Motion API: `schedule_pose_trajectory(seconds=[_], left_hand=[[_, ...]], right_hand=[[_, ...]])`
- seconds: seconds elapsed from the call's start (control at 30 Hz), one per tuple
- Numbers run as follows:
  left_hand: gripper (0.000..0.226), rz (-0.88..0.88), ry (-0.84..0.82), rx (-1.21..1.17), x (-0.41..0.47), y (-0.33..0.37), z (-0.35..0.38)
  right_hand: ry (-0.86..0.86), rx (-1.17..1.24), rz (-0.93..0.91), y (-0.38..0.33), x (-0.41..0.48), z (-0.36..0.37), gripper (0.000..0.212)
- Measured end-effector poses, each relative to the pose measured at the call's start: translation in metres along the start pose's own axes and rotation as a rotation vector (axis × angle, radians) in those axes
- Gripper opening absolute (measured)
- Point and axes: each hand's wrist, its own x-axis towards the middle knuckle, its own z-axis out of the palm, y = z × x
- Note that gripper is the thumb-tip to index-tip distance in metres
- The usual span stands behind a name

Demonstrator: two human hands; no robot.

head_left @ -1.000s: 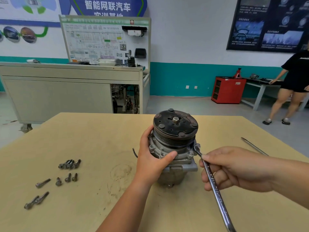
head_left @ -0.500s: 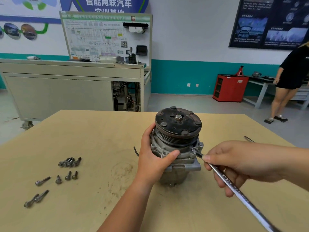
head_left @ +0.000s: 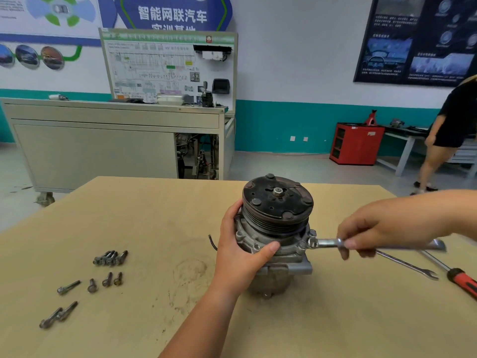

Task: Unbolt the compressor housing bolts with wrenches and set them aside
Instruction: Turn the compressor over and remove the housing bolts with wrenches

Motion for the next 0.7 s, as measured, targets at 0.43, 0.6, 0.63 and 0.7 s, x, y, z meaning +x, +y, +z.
schedule_pose_trajectory(seconds=[0.43,0.6,0.63,0.7], left_hand=[[0.080,0.034,0.019,0.020,0.000,-0.001,0.000],[0.080,0.024,0.008,0.048,-0.001,-0.001,-0.001],[0.080,0.024,0.008,0.048,-0.001,0.000,-0.001],[0.079,0.016,0.014,0.043,-0.001,0.000,0.000]], right_hand=[[0.040,0.975,-0.051,-0.037,-0.009,0.066,0.024],[-0.027,0.878,-0.042,-0.040,-0.004,0.063,0.027],[-0.035,0.855,-0.030,-0.039,-0.004,0.060,0.028],[-0.061,0.739,0.000,-0.032,-0.005,0.049,0.031]])
